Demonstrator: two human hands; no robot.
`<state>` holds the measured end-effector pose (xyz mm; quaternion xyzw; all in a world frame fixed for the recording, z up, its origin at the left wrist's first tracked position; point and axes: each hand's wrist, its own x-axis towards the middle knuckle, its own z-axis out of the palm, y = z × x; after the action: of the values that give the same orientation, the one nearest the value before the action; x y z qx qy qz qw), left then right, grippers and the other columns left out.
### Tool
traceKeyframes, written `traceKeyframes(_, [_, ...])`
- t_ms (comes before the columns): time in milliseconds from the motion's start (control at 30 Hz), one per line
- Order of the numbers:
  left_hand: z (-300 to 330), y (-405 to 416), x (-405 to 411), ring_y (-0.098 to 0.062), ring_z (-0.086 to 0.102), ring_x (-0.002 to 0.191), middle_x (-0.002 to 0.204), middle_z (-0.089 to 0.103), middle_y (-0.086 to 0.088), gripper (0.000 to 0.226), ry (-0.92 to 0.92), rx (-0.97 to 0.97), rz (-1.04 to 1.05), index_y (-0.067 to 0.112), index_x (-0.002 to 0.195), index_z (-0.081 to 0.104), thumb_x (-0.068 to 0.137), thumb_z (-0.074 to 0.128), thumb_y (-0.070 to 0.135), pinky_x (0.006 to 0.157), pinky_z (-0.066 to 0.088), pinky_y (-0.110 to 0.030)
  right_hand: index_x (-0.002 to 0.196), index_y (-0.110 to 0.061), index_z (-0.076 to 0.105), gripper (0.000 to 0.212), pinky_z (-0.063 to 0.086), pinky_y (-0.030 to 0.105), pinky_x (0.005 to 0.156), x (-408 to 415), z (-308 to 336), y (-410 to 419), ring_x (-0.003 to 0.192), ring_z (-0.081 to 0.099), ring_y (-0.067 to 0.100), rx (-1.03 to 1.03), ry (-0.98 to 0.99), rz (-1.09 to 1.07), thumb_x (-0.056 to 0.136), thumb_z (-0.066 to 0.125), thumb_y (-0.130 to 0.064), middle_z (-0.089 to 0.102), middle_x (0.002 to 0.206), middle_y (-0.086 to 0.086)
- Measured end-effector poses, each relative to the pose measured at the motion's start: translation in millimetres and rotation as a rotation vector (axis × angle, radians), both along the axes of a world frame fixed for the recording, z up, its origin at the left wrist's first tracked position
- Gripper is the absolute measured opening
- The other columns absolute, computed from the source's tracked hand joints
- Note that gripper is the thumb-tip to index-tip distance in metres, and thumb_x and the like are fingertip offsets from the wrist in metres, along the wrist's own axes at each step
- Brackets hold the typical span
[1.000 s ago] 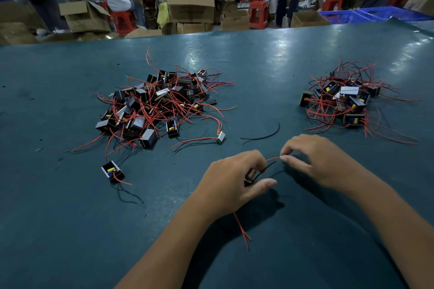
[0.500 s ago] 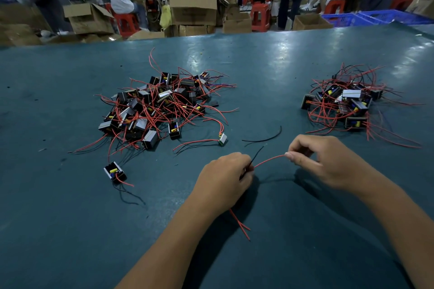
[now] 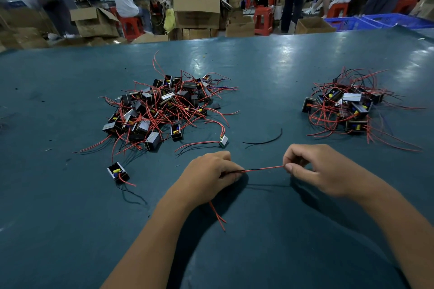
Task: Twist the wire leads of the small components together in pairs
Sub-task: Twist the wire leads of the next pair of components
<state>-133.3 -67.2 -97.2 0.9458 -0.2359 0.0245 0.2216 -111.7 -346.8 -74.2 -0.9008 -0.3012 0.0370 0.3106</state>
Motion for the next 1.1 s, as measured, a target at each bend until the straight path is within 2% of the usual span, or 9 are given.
traceKeyframes(300, [3, 5, -3, -0.007, 0.050, 0.075, 0.082, 0.052, 0.009, 0.022, 0.024, -0.070, -0.019, 0.038, 0.111, 0.075, 0.091, 0.067, 0.044, 0.070, 0.048, -0.035, 0.076, -0.026, 0.058, 0.021, 0.045, 0.025, 0.061, 6, -4, -9, 0.066, 0.057, 0.012, 0.080, -0.079, -0.130, 0.088, 0.063, -0.010, 0.063, 0.070, -0.006])
traceKeyframes(400, [18, 10, -9, -0.007, 0.055, 0.074, 0.083, 0.060, 0.011, 0.038, 0.029, -0.315, 0.033, 0.030, 0.114, 0.074, 0.083, 0.072, 0.053, 0.070, 0.044, -0.025, 0.078, -0.026, 0.057, 0.019, 0.045, 0.023, 0.062, 7, -9, -4, 0.068, 0.058, 0.010, 0.091, -0.124, -0.162, 0.088, 0.064, -0.012, 0.062, 0.071, -0.008])
traceKeyframes(467, [31, 18, -7, -0.001, 0.057, 0.067, 0.077, 0.066, 0.014, 0.023, -0.135, -0.549, 0.176, 0.022, 0.097, 0.076, 0.088, 0.069, 0.042, 0.063, 0.042, -0.017, 0.079, -0.027, 0.057, 0.017, 0.046, 0.024, 0.063, 8, -11, -4, 0.071, 0.058, 0.008, 0.070, -0.142, -0.175, 0.090, 0.063, -0.016, 0.062, 0.073, -0.011])
traceKeyframes(533, [42, 39, 2, 0.001, 0.054, 0.058, 0.067, 0.065, 0.010, 0.018, -0.291, -0.637, 0.408, 0.020, 0.081, 0.072, 0.093, 0.067, 0.032, 0.054, 0.040, -0.015, 0.079, -0.029, 0.056, 0.017, 0.047, 0.026, 0.063, 10, -12, -6, 0.072, 0.058, 0.007, 0.055, -0.150, -0.183, 0.090, 0.063, -0.018, 0.062, 0.073, -0.012])
traceKeyframes(600, [47, 64, 14, -0.001, 0.054, 0.057, 0.063, 0.062, 0.009, 0.015, -0.309, -0.498, 0.590, 0.021, 0.078, 0.069, 0.093, 0.068, 0.024, 0.055, 0.040, -0.016, 0.079, -0.030, 0.056, 0.018, 0.048, 0.028, 0.064, 10, -13, -7, 0.073, 0.059, 0.007, 0.047, -0.156, -0.187, 0.090, 0.064, -0.018, 0.062, 0.074, -0.013])
traceKeyframes(700, [38, 88, 36, -0.004, 0.053, 0.063, 0.073, 0.065, 0.002, 0.008, -0.231, -0.224, 0.702, 0.011, 0.086, 0.070, 0.092, 0.067, 0.014, 0.059, 0.038, -0.021, 0.079, -0.030, 0.055, 0.018, 0.049, 0.027, 0.064, 10, -17, -7, 0.071, 0.060, 0.007, 0.040, -0.158, -0.183, 0.089, 0.064, -0.019, 0.062, 0.073, -0.015])
traceKeyframes(867, [21, 84, 70, -0.026, 0.059, 0.074, 0.079, 0.064, -0.008, 0.036, -0.141, -0.028, 0.747, 0.008, 0.091, 0.060, 0.092, 0.068, 0.043, 0.066, 0.049, -0.036, 0.079, -0.032, 0.054, 0.015, 0.051, 0.032, 0.064, 9, -18, -5, 0.071, 0.060, 0.007, 0.008, -0.160, -0.160, 0.090, 0.061, -0.025, 0.061, 0.082, -0.019])
traceKeyframes(967, [18, 78, 84, -0.029, 0.056, 0.076, 0.077, 0.053, -0.007, 0.046, 0.037, 0.118, 0.796, 0.008, 0.092, 0.049, 0.087, 0.071, 0.048, 0.060, 0.042, -0.038, 0.080, -0.033, 0.055, 0.014, 0.051, 0.032, 0.063, 10, -18, -5, 0.071, 0.059, 0.007, 0.001, -0.159, -0.164, 0.090, 0.061, -0.025, 0.061, 0.079, -0.019])
traceKeyframes(1100, [23, 80, 95, -0.021, 0.039, 0.052, 0.057, 0.039, -0.005, 0.046, 0.168, 0.193, 0.818, 0.010, 0.063, 0.040, 0.090, 0.068, 0.033, 0.049, 0.030, -0.028, 0.080, -0.032, 0.055, 0.015, 0.049, 0.030, 0.062, 8, -17, -3, 0.072, 0.058, 0.006, -0.021, -0.160, -0.161, 0.091, 0.062, -0.024, 0.060, 0.075, -0.018])
